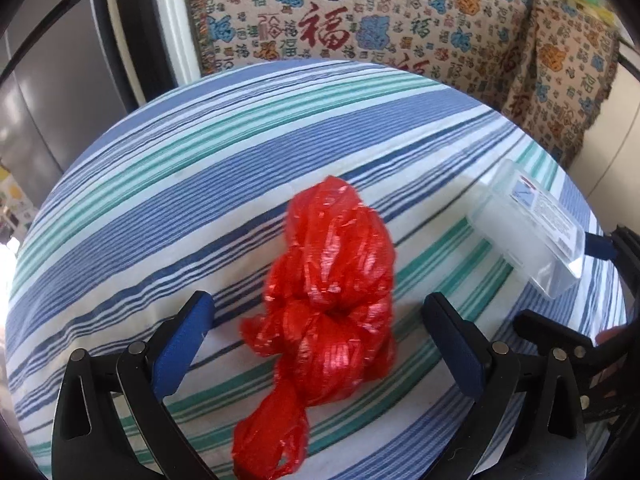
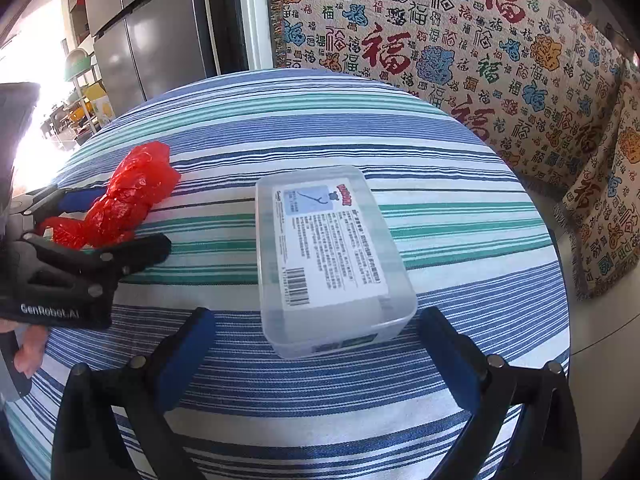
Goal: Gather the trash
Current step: 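Grasp the clear plastic box with the right tool while the left tool holds the red bag, then carry the red bag and clear box to the wastebasket and release both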
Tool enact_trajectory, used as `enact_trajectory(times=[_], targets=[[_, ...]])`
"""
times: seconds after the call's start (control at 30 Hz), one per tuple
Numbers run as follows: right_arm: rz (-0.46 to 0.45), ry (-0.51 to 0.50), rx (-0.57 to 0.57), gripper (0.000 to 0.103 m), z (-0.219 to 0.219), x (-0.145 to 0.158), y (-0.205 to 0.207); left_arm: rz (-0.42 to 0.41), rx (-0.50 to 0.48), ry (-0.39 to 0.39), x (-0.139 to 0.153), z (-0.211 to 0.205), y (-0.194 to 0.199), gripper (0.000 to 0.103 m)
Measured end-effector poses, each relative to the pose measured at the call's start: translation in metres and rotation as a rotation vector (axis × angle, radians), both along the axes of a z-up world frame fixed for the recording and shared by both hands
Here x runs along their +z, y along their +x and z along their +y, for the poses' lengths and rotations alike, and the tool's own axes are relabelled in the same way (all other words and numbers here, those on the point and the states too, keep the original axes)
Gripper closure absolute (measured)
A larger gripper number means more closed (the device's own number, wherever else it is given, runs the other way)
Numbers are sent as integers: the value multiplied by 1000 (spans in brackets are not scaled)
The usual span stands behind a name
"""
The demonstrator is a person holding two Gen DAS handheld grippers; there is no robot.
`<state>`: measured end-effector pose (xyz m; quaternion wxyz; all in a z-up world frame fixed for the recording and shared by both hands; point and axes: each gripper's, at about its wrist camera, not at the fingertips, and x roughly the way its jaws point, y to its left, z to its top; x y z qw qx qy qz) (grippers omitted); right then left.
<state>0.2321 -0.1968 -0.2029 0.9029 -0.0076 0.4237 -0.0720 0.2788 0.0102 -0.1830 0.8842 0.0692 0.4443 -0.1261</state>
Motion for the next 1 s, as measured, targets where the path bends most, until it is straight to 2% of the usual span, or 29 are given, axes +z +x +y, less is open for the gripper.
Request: enact_trajectory(times=[0.17, 0.27, 0.4, 0.43, 0.47, 0.5, 0.53, 0.6, 0.73, 0.9, 1.0], targets=[[-1, 5, 7, 0, -1, 0, -2, 0, 15, 4, -1, 2, 3, 0], [29, 4, 18, 0, -6, 4, -1, 8, 3, 5, -1, 0, 3, 0], [-17, 13, 44, 0, -12, 22, 3, 3, -30, 8, 0, -7, 6, 1], [-12, 15, 56, 2, -12, 23, 7, -9, -36, 7, 1, -9, 5, 9], [0, 21, 64, 12, -13, 23, 9, -24, -46, 0, 3, -10, 4, 26], [33, 37, 74, 41, -15, 22, 12, -35, -56, -2, 6, -12, 3, 38], [44, 52, 70, 41, -17, 24, 12, -38, -69, -4, 9, -14, 1, 58], [62, 46, 60, 41, -20, 29, 7, -44, -84, -9, 12, -17, -1, 59], [20, 94, 11, 41, -42, 53, -27, -42, -137, -57, 22, -33, -15, 60], [-28, 83, -112, 41, -93, 84, -94, -58, -305, -99, 52, -103, -59, 60], [-57, 67, -216, 41, -133, 99, -142, -45, -413, -158, 69, -159, -87, 60]])
